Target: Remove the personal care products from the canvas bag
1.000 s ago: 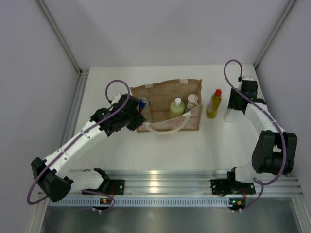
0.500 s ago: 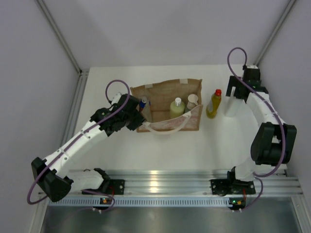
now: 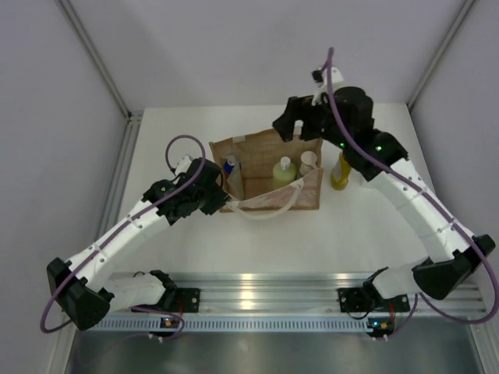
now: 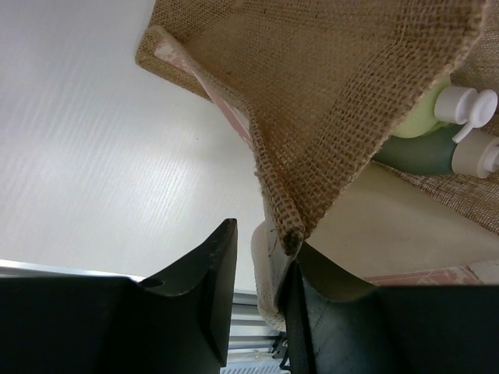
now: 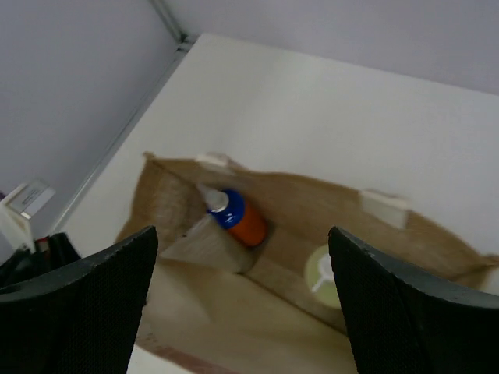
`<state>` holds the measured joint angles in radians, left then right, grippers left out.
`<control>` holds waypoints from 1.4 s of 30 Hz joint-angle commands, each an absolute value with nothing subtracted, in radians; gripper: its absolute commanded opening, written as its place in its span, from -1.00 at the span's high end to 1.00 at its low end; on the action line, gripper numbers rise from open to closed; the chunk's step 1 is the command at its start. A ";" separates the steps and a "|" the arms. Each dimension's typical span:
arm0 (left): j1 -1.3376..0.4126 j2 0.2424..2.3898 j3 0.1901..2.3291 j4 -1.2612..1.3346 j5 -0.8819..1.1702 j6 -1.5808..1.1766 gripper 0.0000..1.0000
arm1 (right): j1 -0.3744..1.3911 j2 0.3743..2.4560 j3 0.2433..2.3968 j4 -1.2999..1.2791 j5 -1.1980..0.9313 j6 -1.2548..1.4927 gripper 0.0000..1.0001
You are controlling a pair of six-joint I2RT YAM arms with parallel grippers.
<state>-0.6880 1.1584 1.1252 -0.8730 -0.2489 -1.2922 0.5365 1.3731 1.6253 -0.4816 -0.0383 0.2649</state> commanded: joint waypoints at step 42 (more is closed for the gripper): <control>-0.684 1.178 1.186 -0.884 -0.305 -1.308 0.31 | 1.002 2.057 1.904 -0.775 0.417 0.810 -0.39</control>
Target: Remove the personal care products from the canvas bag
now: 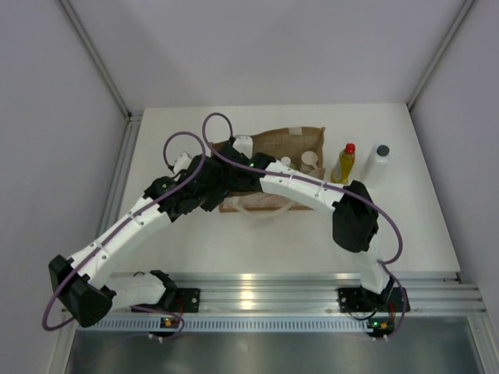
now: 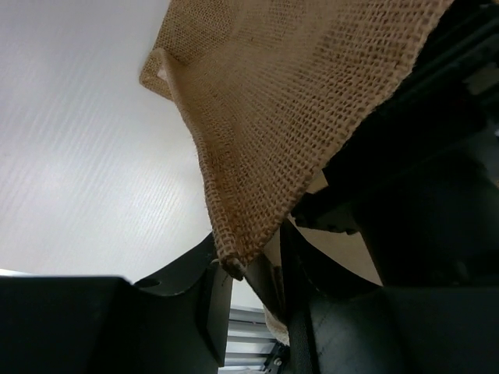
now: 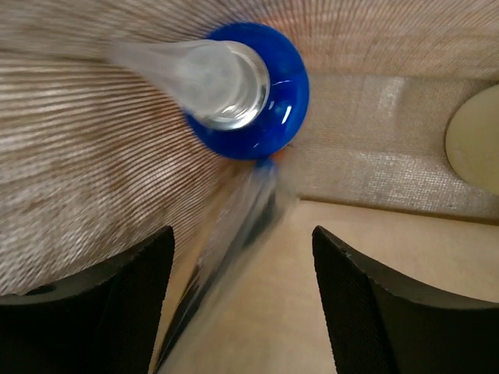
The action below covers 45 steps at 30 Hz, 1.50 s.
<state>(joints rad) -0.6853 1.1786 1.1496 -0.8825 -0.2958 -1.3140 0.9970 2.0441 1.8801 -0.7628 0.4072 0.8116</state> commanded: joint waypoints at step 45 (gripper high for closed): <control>-0.676 1.253 1.238 -0.885 -0.272 -1.253 0.28 | 0.865 1.462 1.809 -0.775 0.359 0.384 1.00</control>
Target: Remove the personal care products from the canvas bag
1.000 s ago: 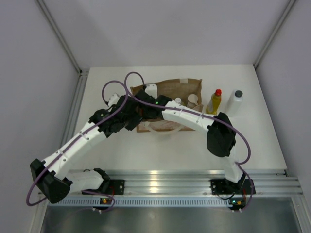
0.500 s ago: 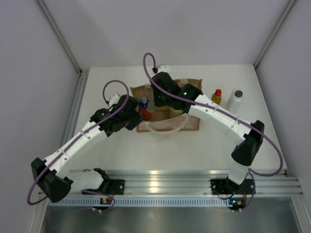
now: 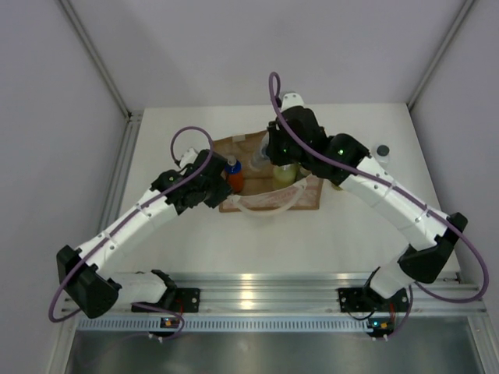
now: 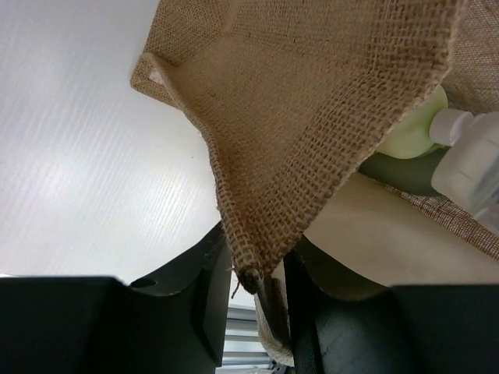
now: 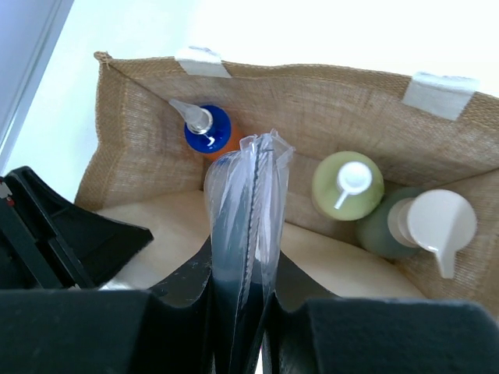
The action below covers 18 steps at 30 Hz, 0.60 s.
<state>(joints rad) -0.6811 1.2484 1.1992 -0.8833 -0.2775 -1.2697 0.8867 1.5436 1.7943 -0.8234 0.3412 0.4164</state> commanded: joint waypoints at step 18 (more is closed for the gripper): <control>-0.676 1.289 1.270 -0.885 -0.264 -1.233 0.28 | 0.556 1.220 1.783 -0.942 0.735 0.316 1.00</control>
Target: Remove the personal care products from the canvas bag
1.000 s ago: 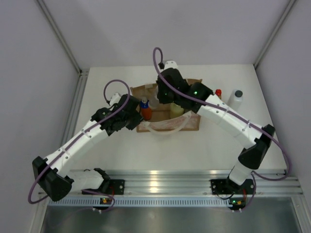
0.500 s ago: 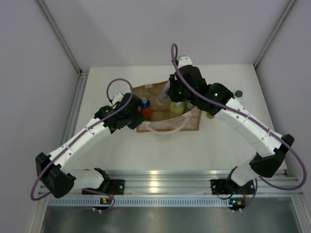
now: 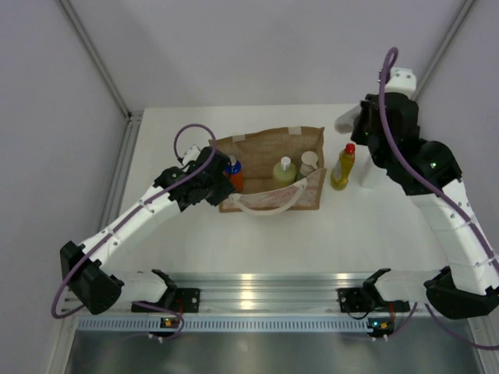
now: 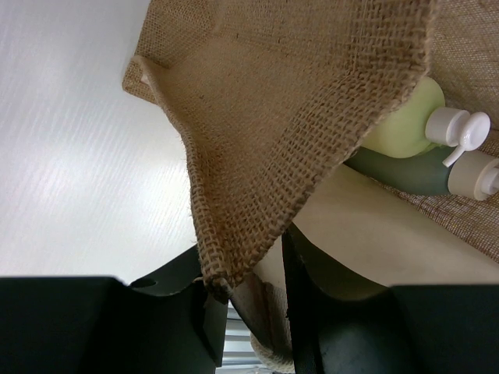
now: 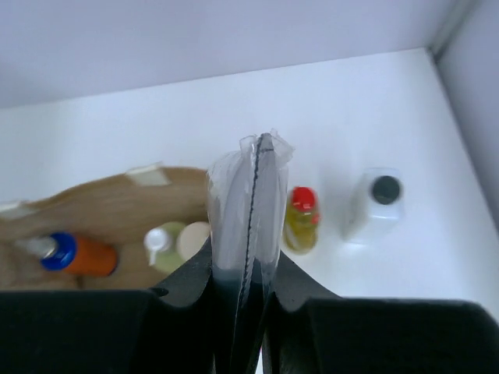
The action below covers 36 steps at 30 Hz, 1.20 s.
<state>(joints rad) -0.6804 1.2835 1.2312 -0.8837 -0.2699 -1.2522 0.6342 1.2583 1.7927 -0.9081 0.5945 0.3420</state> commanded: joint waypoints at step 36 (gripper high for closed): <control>-0.676 1.289 1.269 -0.885 -0.259 -1.229 0.28 | 0.049 1.169 0.914 -0.526 0.256 0.276 0.01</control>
<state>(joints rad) -0.6804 1.2858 1.2327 -0.8837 -0.2588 -1.2423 0.0605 1.1610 0.8772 -0.5739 0.2592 0.2863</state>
